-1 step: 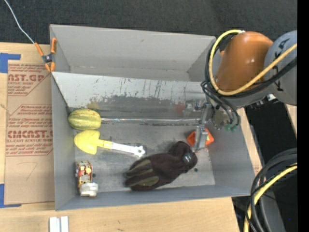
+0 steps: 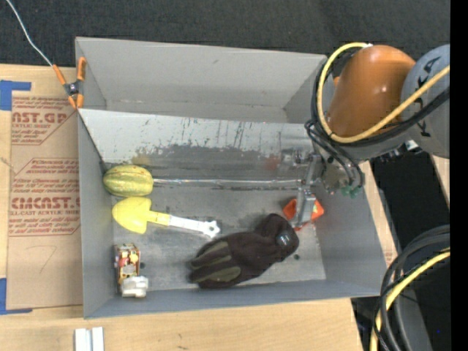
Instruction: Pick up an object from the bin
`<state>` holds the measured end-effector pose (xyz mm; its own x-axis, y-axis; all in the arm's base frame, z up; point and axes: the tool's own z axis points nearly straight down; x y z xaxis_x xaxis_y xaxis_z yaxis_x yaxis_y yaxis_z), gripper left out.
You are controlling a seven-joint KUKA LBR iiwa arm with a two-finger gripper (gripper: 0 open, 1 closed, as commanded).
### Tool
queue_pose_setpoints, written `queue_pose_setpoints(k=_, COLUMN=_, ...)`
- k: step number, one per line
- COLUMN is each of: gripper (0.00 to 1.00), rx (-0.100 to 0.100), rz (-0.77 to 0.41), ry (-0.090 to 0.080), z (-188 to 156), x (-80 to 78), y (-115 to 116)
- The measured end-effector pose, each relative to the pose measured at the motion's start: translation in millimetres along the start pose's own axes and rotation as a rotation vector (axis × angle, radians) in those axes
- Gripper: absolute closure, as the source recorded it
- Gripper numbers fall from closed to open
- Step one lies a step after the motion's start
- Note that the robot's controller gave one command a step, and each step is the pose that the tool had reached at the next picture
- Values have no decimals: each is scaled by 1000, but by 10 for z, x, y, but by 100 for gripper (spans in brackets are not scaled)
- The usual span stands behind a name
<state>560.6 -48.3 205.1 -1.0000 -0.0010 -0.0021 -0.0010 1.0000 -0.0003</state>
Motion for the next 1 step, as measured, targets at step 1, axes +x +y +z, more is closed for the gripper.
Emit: queue_pose_setpoints(k=1, gripper=0, rx=-1, rz=81, ry=0, z=751, x=3, y=14)
